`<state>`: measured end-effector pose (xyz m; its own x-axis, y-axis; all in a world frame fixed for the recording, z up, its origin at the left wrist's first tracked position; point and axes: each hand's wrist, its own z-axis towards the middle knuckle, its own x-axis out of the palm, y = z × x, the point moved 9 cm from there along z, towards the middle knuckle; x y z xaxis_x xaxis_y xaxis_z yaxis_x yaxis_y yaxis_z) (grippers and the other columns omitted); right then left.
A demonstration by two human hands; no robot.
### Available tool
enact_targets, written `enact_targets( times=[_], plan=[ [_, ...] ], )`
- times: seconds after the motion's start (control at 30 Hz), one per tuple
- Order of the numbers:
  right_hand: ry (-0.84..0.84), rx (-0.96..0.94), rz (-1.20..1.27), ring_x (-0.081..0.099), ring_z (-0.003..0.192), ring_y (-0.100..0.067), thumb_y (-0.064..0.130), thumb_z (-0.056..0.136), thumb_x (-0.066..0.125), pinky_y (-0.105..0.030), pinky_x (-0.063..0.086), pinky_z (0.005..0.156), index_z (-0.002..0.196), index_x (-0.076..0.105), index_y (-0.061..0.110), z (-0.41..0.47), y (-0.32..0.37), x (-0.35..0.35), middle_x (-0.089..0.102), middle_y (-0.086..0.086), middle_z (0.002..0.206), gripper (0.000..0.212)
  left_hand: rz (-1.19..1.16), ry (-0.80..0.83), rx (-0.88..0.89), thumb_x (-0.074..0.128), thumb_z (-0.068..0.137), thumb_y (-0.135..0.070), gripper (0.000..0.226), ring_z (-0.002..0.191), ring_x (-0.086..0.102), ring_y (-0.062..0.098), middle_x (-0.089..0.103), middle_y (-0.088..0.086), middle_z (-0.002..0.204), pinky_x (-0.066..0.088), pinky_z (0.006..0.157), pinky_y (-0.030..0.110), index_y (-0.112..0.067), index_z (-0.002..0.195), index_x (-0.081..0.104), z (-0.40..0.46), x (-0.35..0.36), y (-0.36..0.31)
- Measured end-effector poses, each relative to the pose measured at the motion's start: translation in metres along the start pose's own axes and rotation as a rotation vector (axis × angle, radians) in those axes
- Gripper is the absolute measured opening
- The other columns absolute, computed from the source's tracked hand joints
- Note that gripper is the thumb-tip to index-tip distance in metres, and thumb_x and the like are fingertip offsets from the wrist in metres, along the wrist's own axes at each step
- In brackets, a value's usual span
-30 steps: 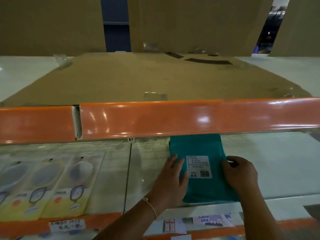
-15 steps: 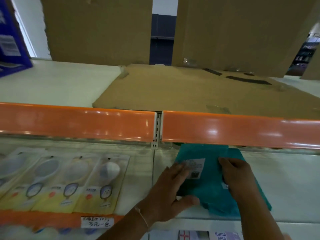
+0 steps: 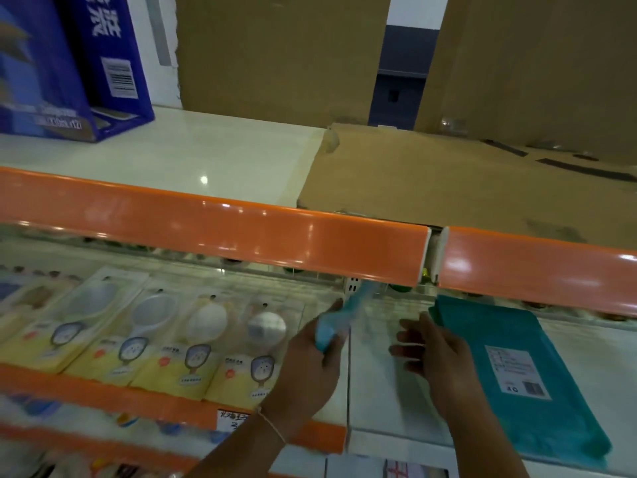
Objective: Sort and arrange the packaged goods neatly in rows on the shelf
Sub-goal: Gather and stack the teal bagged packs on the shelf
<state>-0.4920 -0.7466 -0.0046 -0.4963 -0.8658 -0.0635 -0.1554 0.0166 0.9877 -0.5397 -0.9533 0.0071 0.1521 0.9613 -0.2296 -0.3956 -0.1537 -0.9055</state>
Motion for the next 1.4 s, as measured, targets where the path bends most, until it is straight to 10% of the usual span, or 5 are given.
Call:
enact_targets(
  times=[0.1,0.2,0.43,0.97,1.4],
  plan=[
    [0.066,0.213,-0.147,0.069,0.073,-0.027,0.048,0.098,0.043,-0.035,0.051,0.064,0.096,0.069,0.004,-0.007,-0.041,0.015,0.073,-0.015,0.086,0.051,-0.183,-0.151,-0.427,0.063,0.085,-0.052,0.035,0.048,0.055,0.005,0.057,-0.001,0.058,0.045,0.048,0.023,-0.016,0.085,0.062,-0.005,-0.016,0.038],
    [0.192,0.316,-0.152,0.071,0.089,-0.030,0.056,0.092,0.045,-0.044,0.056,0.083,0.099,0.069,0.011,-0.021,-0.060,0.036,0.075,-0.013,0.093,0.052,-0.800,-0.201,-0.747,0.071,0.081,-0.032,0.035,0.087,0.070,0.032,0.073,0.014,0.092,0.055,0.083,0.052,-0.010,0.108,0.064,-0.020,0.001,0.060],
    [0.105,0.295,0.253,0.070,0.086,-0.033,0.009,0.097,0.051,-0.045,0.057,0.078,0.106,0.064,-0.001,-0.036,-0.063,0.044,0.073,-0.021,0.094,0.019,-1.069,-0.148,-0.860,0.064,0.083,-0.022,0.040,0.100,0.067,0.039,0.069,0.019,0.112,0.050,0.089,0.057,-0.012,0.122,0.058,-0.052,0.022,0.059],
    [0.236,0.283,0.132,0.071,0.088,-0.038,-0.001,0.086,0.065,-0.048,0.058,0.071,0.108,0.063,0.018,-0.023,-0.074,0.019,0.072,-0.017,0.100,0.029,0.317,0.109,-0.610,0.054,0.097,-0.027,0.026,0.060,0.058,0.010,0.063,0.003,0.070,0.046,0.052,0.018,-0.011,0.077,0.061,-0.062,-0.016,0.083],
    [0.129,0.154,-0.465,0.071,0.077,-0.011,0.031,0.085,0.071,-0.029,0.060,0.063,0.122,0.054,0.024,0.009,-0.112,0.018,0.069,0.003,0.095,0.041,0.937,0.232,-0.271,0.057,0.094,-0.017,0.083,0.062,0.057,0.005,0.066,-0.005,0.086,0.047,0.052,0.018,-0.030,0.151,-0.003,-0.048,-0.002,0.058]
  ],
)
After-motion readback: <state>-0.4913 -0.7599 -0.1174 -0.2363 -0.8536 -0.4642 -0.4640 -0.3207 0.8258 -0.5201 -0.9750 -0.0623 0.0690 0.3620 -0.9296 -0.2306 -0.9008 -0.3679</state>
